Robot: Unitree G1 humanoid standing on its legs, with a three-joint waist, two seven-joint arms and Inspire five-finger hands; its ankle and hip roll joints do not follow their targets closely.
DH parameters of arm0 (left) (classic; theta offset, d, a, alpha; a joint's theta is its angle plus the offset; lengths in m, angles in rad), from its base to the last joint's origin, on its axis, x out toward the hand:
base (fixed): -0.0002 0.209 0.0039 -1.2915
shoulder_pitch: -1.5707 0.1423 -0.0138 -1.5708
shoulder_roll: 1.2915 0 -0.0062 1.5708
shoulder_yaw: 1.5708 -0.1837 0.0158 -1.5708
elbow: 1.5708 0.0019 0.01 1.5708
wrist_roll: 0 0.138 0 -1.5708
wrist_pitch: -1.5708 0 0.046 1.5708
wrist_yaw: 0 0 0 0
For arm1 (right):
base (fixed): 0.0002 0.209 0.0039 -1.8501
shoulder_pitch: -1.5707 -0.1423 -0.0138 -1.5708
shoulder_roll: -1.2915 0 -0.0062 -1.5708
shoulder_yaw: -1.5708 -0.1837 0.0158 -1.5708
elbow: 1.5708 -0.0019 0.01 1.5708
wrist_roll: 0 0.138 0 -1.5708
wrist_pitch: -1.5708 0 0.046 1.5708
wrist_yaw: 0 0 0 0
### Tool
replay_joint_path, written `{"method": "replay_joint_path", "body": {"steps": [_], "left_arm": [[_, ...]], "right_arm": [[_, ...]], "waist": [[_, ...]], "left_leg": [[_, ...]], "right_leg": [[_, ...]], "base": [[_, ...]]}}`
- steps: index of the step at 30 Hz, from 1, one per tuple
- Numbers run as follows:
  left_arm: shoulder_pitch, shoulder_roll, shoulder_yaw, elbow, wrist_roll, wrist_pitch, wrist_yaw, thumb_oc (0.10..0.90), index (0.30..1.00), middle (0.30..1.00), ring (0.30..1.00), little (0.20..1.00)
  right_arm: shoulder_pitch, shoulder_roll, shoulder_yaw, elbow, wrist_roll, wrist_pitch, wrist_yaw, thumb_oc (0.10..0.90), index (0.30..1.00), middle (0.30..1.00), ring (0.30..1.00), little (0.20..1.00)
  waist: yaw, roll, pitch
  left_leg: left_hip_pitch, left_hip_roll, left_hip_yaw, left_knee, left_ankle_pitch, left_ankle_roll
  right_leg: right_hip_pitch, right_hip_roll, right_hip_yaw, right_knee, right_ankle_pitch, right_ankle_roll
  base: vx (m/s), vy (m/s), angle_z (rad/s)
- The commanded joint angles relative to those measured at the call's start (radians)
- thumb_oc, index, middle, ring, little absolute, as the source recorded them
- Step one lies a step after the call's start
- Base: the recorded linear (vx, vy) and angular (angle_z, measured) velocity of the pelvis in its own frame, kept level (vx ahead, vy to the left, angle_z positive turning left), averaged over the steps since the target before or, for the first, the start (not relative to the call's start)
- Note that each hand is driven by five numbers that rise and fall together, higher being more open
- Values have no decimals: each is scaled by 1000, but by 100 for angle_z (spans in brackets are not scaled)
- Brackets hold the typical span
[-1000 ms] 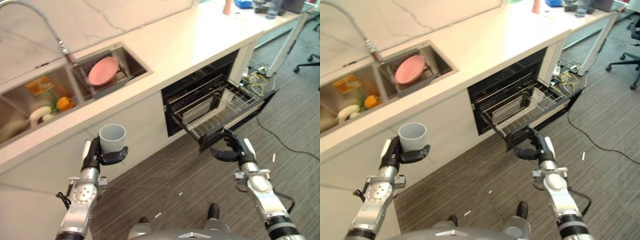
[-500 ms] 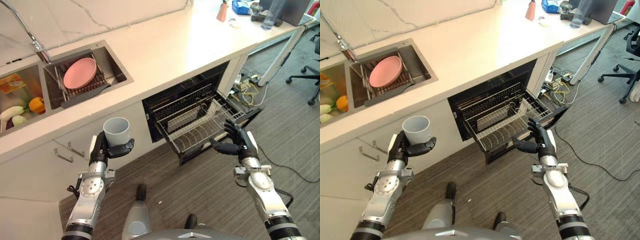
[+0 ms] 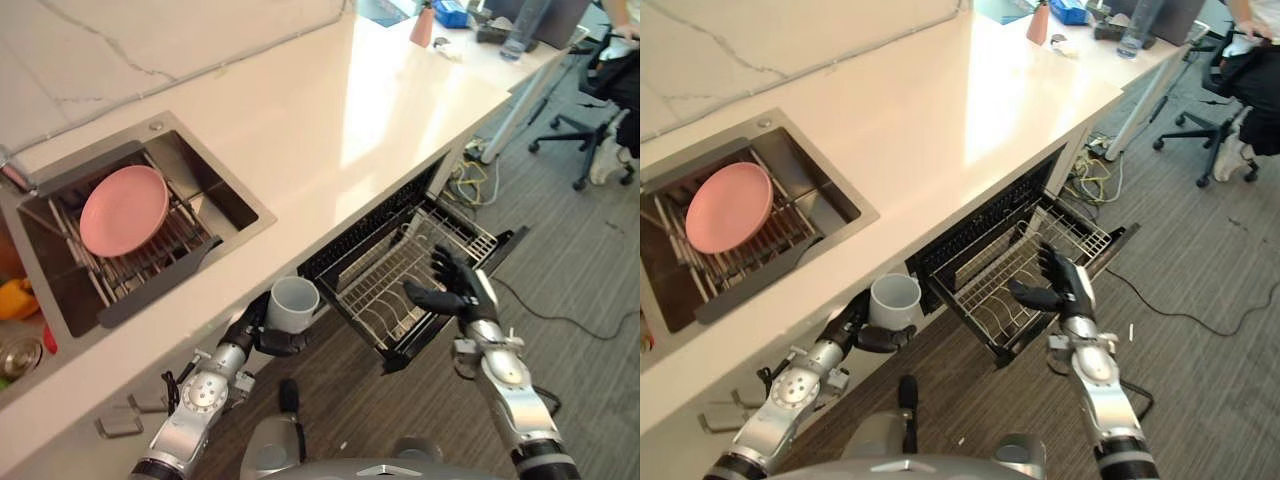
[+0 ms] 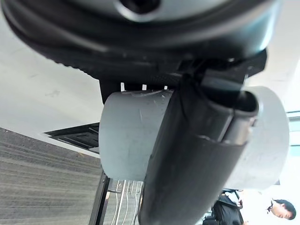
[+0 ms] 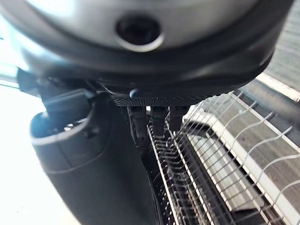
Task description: Place the dishes in the dishwasher.
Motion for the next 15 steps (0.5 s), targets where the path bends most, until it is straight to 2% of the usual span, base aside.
{"method": "replay_joint_path", "body": {"steps": [1, 3, 6, 15], "left_arm": [[-166, 62, 257, -144, -63, -116, 143, 400, 300, 300, 300, 300], [-163, 50, 251, -149, -57, -117, 132, 400, 300, 300, 300, 300], [-155, 33, 246, -148, -61, -118, 123, 400, 300, 300, 300, 300], [-146, 9, 222, -152, -76, -107, 102, 400, 300, 300, 300, 300]], "right_arm": [[-43, -66, -69, -51, 25, -81, -11, 800, 900, 900, 900, 900], [-31, -64, -64, -57, 25, -83, -3, 800, 900, 900, 900, 900], [-12, -76, -62, -80, 21, -80, 14, 800, 900, 900, 900, 900], [45, -71, -26, -155, 83, -73, 74, 800, 900, 900, 900, 900]], "waist": [[37, 7, -99], [49, -1, -117], [49, -4, -147], [24, 3, -173]], "left_leg": [[-11, 12, -77, 71, -129, -42], [8, 6, -63, 51, -132, -49], [39, 22, -41, 21, -132, -65], [111, 43, -33, -20, -137, -86]], "right_leg": [[-28, 62, -16, -177, -2, -22], [25, 60, -69, -269, 12, -20], [63, 68, -78, -347, 33, -15], [119, 98, -66, -431, 35, -20]], "base": [[84, 41, 11], [102, -14, 13], [143, -45, 20], [83, -40, -10]]}}
